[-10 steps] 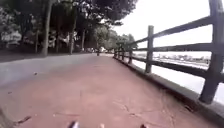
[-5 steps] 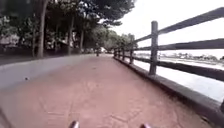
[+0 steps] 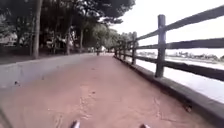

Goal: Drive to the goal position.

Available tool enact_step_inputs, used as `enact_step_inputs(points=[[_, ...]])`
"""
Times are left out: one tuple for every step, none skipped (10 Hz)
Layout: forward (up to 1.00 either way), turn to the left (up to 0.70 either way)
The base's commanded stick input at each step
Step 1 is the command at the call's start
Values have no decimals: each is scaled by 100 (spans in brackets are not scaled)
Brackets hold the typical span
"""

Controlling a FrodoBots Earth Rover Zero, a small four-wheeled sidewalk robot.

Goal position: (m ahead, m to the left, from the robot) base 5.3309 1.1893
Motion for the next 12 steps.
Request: enact_step_inputs(points=[[70, 0], [70, 0], [70, 0], [70, 0], [70, 0], [70, 0], [70, 0], [70, 0], [70, 0], [70, 0], [70, 0], [70, 0]])
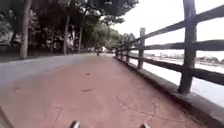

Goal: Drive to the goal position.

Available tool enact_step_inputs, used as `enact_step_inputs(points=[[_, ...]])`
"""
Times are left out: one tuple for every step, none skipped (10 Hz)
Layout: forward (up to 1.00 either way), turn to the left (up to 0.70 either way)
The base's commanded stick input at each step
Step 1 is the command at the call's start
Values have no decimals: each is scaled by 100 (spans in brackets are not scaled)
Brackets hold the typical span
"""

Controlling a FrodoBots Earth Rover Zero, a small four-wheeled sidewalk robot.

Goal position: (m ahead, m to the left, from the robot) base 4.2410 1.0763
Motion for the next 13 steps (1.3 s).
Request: enact_step_inputs(points=[[70, 0], [70, 0], [70, 0], [70, 0], [70, 0], [70, 0], [70, 0], [70, 0], [70, 0], [70, 0], [70, 0], [70, 0], [70, 0]])
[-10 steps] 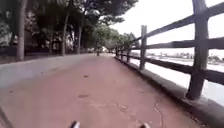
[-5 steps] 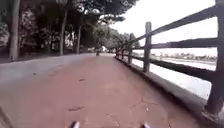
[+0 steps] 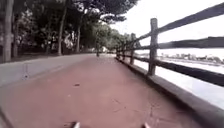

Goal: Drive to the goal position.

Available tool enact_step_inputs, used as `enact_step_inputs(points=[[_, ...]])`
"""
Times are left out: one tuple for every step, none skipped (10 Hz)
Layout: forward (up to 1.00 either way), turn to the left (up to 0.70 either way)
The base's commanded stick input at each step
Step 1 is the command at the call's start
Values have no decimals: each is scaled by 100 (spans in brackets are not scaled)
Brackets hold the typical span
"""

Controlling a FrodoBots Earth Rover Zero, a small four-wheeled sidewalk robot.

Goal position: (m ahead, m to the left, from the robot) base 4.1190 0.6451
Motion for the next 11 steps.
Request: enact_step_inputs(points=[[70, 0], [70, 0], [70, 0], [70, 0], [70, 0], [70, 0], [70, 0], [70, 5], [70, 22], [70, 28], [70, 8]])
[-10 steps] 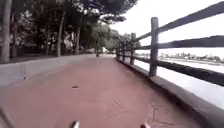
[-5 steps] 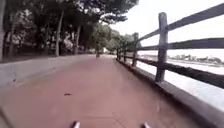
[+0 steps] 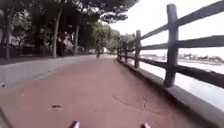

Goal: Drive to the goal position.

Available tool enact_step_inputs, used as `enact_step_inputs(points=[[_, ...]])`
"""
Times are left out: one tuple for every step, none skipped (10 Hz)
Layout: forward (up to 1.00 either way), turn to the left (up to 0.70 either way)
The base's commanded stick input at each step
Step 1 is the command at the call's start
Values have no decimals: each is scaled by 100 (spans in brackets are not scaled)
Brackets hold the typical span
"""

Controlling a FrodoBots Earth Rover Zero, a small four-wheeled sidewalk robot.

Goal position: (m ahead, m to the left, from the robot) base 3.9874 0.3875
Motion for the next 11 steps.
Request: enact_step_inputs(points=[[70, 0], [70, 0], [70, 0], [70, 0], [70, 0], [70, 0], [70, 0], [70, 0], [70, 0], [70, 0], [70, 0]])
